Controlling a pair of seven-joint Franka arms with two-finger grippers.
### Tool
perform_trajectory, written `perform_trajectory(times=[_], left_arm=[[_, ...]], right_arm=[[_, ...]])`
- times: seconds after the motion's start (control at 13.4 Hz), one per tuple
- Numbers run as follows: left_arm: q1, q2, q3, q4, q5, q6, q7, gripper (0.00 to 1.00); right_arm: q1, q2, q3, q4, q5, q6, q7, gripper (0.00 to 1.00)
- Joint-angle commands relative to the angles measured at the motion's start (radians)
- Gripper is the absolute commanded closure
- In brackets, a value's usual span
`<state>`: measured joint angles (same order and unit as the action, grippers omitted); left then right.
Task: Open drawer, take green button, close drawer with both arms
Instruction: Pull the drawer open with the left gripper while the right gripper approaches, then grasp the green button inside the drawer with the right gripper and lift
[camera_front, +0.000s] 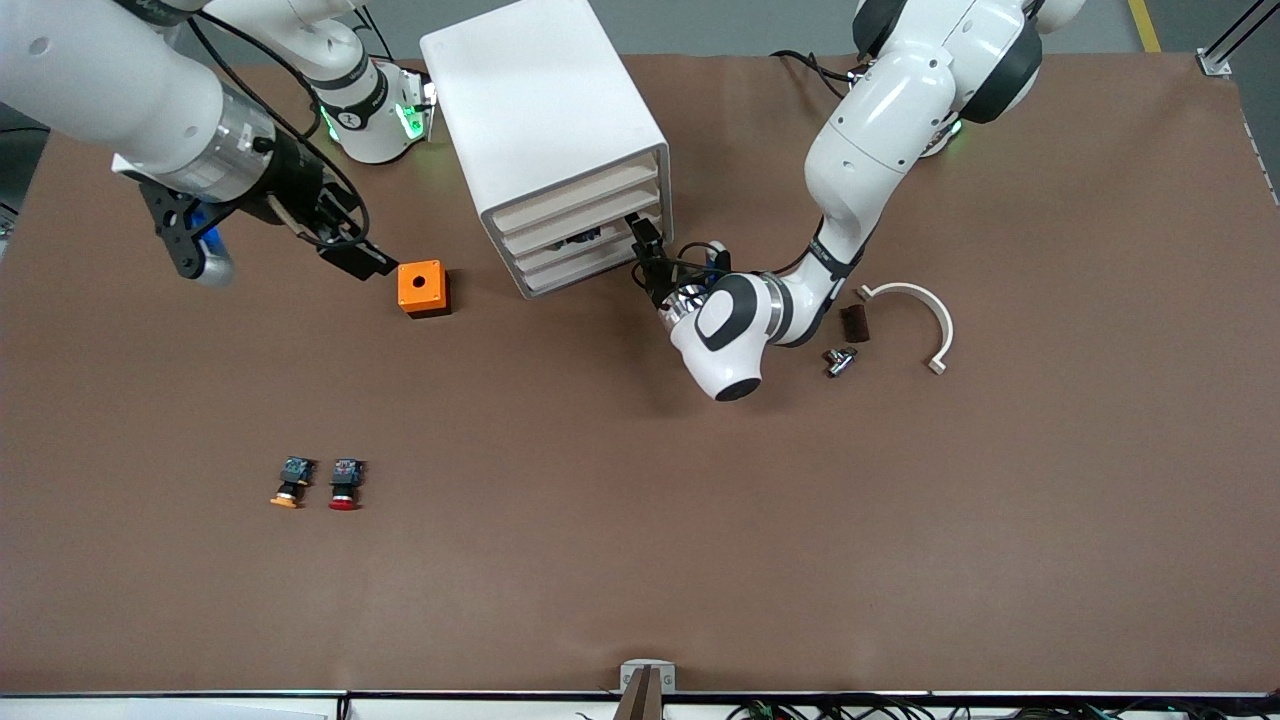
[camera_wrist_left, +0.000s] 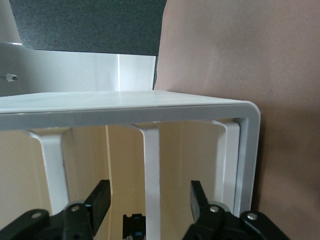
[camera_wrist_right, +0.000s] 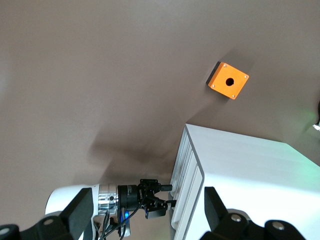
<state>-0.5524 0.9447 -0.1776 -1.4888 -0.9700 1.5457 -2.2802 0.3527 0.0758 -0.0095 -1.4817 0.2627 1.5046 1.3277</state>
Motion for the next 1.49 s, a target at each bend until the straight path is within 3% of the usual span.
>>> perform_trajectory(times=[0.0, 0.22, 0.45, 0.97, 1.19, 1.27, 1.34, 1.41], left_arm=[[-0.014, 0.019, 0.007, 0.025, -0.024, -0.016, -0.021, 0.59], [-0.029, 0.019, 0.007, 0.025, -0.029, -0.016, -0.033, 0.65], [-0.021, 0.016, 0.009, 0.028, 0.002, -0.019, -0.021, 0.98], [0.121, 0.019, 0.065, 0.166, 0.043, -0.021, 0.039, 0.98], [0.141, 0.016, 0.110, 0.174, 0.042, -0.018, 0.128, 0.90], [0.150, 0.017, 0.110, 0.174, 0.040, -0.016, 0.154, 0.79], [0.160, 0.017, 0.110, 0.171, 0.039, -0.016, 0.175, 0.61], [0.163, 0.014, 0.110, 0.171, 0.040, -0.016, 0.179, 0.28]], right_arm=[[0.026, -0.002, -0.007, 0.001, 0.020, 0.000, 0.053, 0.03], [0.041, 0.005, -0.009, 0.008, 0.013, 0.000, 0.119, 0.01], [0.045, 0.018, -0.007, 0.009, 0.013, -0.004, 0.119, 0.00], [0.114, 0.035, -0.009, 0.002, 0.003, 0.026, 0.226, 0.00], [0.184, 0.094, -0.009, -0.005, 0.000, 0.104, 0.292, 0.00], [0.216, 0.123, -0.010, -0.008, -0.002, 0.144, 0.321, 0.00], [0.239, 0.146, -0.010, -0.009, -0.005, 0.173, 0.341, 0.00], [0.262, 0.172, -0.010, -0.011, -0.026, 0.199, 0.366, 0.00]])
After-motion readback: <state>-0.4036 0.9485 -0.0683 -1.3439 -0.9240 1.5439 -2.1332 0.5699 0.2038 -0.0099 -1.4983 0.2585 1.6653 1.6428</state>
